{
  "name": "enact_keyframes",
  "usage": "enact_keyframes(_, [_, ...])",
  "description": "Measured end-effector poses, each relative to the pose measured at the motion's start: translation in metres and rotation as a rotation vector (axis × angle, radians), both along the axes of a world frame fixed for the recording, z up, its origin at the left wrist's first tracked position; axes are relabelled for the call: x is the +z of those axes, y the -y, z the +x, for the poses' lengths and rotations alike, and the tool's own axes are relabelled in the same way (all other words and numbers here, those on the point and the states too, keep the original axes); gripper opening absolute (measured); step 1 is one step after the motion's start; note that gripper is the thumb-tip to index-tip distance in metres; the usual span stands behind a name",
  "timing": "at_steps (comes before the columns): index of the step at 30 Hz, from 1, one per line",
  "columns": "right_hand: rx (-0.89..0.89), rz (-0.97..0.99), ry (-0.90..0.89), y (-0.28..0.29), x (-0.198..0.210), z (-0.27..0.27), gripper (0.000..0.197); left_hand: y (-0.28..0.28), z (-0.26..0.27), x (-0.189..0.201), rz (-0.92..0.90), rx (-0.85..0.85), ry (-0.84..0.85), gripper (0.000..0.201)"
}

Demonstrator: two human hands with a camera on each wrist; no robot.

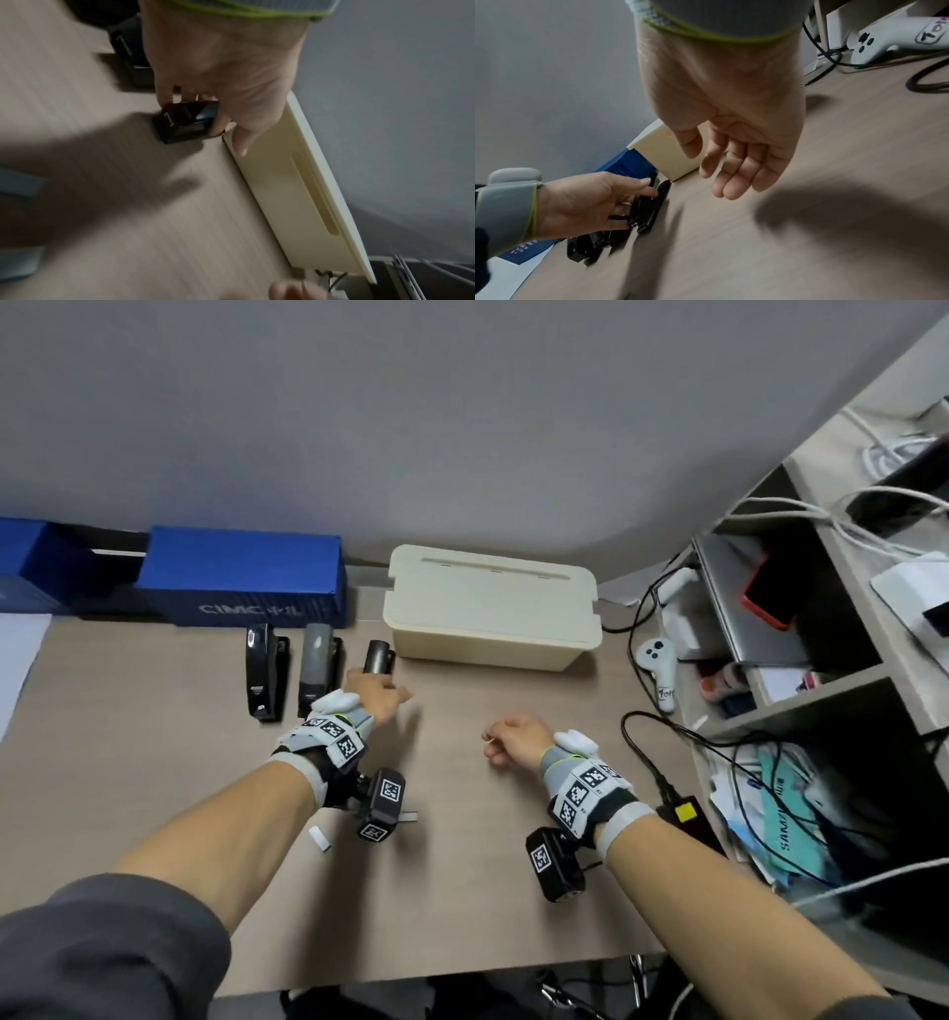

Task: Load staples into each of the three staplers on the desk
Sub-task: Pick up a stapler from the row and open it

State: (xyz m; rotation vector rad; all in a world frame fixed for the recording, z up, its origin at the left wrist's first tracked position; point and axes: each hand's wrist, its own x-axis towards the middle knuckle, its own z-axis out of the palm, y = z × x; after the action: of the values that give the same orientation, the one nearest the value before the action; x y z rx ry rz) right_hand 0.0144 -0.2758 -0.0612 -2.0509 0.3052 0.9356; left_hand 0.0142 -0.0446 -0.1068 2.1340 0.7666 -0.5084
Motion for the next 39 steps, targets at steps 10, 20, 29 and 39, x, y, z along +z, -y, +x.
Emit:
enact_keyframes(10, [-0.016,0.264,0.015,-0.057,0.018,-0.005,0.021,-0.015,-0.061,0.067,-0.116,-0.175,0.222,0.026])
enact_keyframes(20, [-0.181,0.592,-0.023,-0.096,0.050,-0.028,0.022,-0.057,-0.077,0.108,-0.419,-0.150,0.436,0.047])
enact_keyframes(29, [-0.298,0.686,-0.060,-0.100,0.057,-0.037,0.023,-0.078,-0.090,0.125,-0.823,0.233,0.580,0.055])
enact_keyframes(39, [-0.382,0.710,-0.021,-0.100,0.060,-0.045,0.031,-0.101,-0.100,0.121,-1.021,0.680,0.498,0.006])
